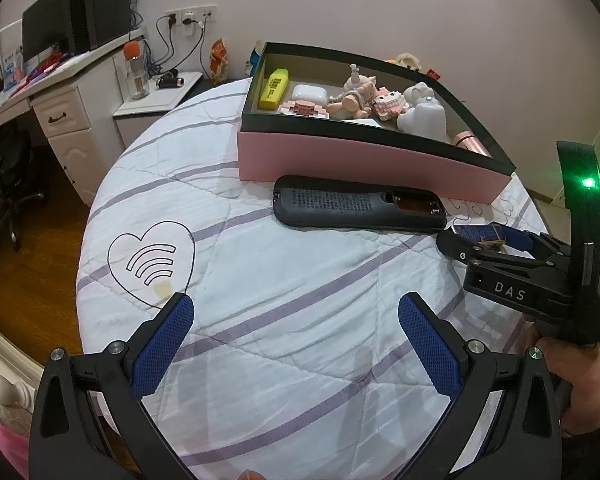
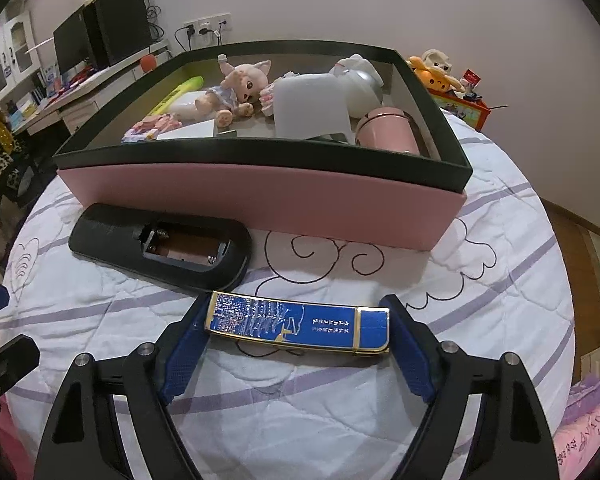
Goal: Organize rigid objects
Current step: 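Close the right tool around the blue-and-gold box, then grasp the black remote lengthwise with the left tool while the right tool holds the blue box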
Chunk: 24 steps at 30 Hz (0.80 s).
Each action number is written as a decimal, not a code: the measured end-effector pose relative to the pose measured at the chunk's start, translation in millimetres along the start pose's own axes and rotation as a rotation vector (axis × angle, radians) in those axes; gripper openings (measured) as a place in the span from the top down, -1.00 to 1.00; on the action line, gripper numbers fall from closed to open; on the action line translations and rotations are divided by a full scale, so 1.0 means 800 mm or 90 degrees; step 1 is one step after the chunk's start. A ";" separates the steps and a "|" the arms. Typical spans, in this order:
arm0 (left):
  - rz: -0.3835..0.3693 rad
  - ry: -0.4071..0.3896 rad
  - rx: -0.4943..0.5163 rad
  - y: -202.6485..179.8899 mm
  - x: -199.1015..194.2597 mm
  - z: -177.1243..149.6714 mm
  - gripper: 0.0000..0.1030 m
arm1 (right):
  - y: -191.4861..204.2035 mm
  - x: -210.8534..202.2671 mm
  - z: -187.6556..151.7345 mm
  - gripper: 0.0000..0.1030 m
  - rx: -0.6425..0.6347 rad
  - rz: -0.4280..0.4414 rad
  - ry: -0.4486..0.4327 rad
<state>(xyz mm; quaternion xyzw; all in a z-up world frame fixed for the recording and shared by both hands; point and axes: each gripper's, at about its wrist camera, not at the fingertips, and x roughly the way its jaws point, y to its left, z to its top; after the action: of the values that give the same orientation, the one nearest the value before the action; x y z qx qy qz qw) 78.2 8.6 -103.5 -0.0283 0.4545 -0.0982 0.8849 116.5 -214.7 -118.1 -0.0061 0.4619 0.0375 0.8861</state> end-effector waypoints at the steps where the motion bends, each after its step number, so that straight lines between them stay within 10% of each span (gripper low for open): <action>1: 0.001 -0.001 0.000 -0.001 0.000 0.001 -1.00 | -0.001 -0.001 0.000 -0.62 0.001 0.003 -0.002; 24: -0.047 0.017 -0.037 -0.031 0.068 0.055 -1.00 | -0.048 -0.041 -0.010 -0.63 0.037 0.013 -0.030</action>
<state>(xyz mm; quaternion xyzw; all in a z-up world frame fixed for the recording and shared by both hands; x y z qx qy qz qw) 141.1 -28.1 -117.9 -0.0692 0.4673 -0.1178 0.8735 94.1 -255.3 -96.3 0.0253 0.4418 0.0333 0.8962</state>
